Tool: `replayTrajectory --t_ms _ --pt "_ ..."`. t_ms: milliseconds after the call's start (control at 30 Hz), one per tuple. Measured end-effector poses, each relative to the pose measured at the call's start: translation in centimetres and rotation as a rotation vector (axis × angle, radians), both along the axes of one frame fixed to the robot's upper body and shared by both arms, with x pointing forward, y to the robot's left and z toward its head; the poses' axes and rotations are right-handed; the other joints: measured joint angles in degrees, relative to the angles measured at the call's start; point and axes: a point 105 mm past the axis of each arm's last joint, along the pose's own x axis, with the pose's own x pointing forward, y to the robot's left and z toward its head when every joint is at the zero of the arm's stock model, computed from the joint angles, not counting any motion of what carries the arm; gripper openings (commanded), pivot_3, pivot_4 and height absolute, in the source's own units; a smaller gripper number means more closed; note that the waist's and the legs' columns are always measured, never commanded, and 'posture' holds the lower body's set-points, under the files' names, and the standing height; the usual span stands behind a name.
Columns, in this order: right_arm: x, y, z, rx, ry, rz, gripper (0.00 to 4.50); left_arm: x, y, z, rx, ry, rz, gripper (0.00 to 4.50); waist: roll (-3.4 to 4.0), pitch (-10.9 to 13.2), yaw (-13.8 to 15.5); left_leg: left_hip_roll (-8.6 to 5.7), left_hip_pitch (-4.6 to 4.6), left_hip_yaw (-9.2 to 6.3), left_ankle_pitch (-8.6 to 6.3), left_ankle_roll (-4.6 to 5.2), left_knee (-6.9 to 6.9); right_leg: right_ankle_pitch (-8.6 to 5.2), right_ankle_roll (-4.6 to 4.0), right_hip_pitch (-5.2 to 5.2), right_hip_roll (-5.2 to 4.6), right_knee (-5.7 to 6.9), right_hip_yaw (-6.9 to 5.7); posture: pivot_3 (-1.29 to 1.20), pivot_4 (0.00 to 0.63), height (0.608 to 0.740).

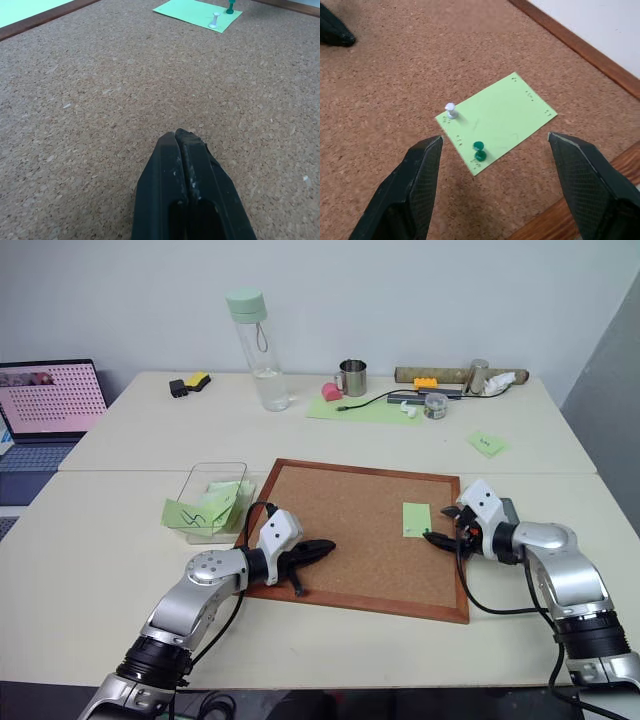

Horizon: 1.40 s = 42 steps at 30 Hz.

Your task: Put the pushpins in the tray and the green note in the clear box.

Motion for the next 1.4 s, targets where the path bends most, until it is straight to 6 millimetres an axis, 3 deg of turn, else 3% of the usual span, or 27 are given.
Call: replayTrajectory --t_ms 167,600,1033,1267,1400 --pt "0.2 0.4 -1.6 0.016 0.031 -0.009 2.58 0.0 0.0 0.0 0.001 -0.002 -0.001 0.00 0.00 0.0 0.0 -0.01 -0.01 0.01 0.00 0.00 0.00 0.00 0.00 -0.01 0.00 -0.01 0.01 0.00 0.150 0.740" --pt "0.3 0.9 -2.0 0.052 0.036 0.004 0.08 -0.1 0.0 0.1 0.002 -0.006 0.000 0.00 0.01 0.0 -0.1 0.00 -0.01 0.01 0.00 0.00 -0.01 0.00 0.00 -0.01 0.00 0.00 0.01 0.00 0.150 0.740" --pt "0.1 0.9 -1.4 0.123 0.070 -0.003 0.02 -0.3 0.2 -0.1 0.003 0.001 0.006 0.00 0.01 0.0 -0.1 0.00 -0.03 0.01 0.00 0.00 -0.03 0.00 0.00 -0.04 0.00 -0.02 0.02 0.00 0.150 0.740" --pt "0.3 0.9 2.5 0.233 -0.009 -0.009 0.02 -0.5 0.2 -0.3 0.003 0.007 0.008 0.00 0.01 0.0 -0.1 0.00 -0.02 0.00 0.00 0.01 -0.03 0.00 0.00 -0.02 0.00 -0.03 0.01 0.00 0.150 0.740" --pt "0.3 0.5 3.1 0.255 -0.013 -0.031 0.02 -0.6 0.2 -0.4 0.003 0.008 0.008 0.00 0.01 0.0 -0.1 0.01 -0.02 0.00 0.00 0.01 -0.05 0.00 0.00 -0.03 0.00 -0.03 0.01 0.00 0.150 0.740"
